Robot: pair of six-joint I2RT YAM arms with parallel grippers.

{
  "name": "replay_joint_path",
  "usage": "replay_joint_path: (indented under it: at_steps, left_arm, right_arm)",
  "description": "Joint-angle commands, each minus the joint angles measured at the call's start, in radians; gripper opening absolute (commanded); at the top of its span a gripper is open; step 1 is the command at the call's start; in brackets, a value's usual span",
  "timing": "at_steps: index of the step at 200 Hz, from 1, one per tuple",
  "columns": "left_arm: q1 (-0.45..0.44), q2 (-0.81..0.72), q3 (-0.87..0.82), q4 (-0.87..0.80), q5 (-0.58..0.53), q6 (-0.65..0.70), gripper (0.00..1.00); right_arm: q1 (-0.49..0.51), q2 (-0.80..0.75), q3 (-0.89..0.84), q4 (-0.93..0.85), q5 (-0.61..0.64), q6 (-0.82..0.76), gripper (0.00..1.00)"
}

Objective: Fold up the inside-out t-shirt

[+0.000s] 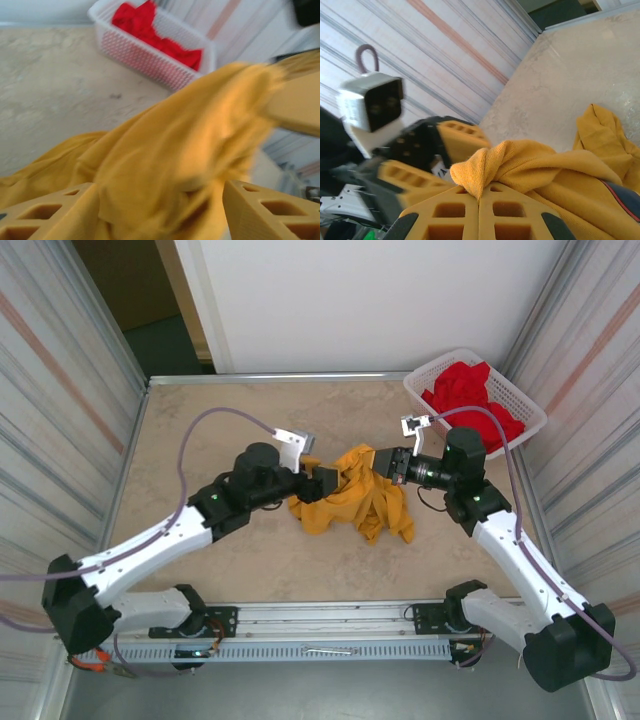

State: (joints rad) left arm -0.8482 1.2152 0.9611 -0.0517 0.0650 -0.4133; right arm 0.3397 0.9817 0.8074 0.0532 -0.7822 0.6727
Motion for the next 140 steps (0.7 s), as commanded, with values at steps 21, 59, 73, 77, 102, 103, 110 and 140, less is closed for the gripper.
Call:
replay_joint_path:
  at_steps: [21,59,73,77,102,103,110,140]
  left_arm:
    - [0.028,0.117,0.057,-0.006,-0.051,0.082,0.68]
    - [0.116,0.192,0.040,0.108,0.149,0.029,0.51]
    - [0.178,0.194,0.020,0.199,0.357,-0.021,0.23]
    - [0.196,0.190,0.017,0.217,0.412,-0.033,0.18]
    - [0.285,0.171,0.014,0.318,0.743,-0.134,0.00]
    - [0.287,0.170,0.015,0.319,0.748,-0.138,0.00]
    - [0.297,0.163,0.018,0.331,0.821,-0.157,0.00]
    - [0.306,0.138,0.018,0.430,0.997,-0.261,0.00]
  right_arm:
    - [-0.006,-0.014,0.000,0.027,0.000,0.015,0.00]
    - [-0.008,-0.017,-0.005,0.022,0.001,0.008,0.00]
    - [-0.015,-0.012,-0.012,0.011,0.011,-0.007,0.00]
    - [-0.020,-0.007,-0.015,0.011,0.017,-0.011,0.00]
    - [-0.061,0.089,-0.021,0.044,0.058,-0.001,0.00]
    - [-0.061,0.093,-0.020,0.045,0.060,0.000,0.00]
    - [-0.065,0.134,-0.012,0.052,0.085,0.001,0.00]
    - [-0.066,0.336,0.069,0.088,0.174,0.016,0.00]
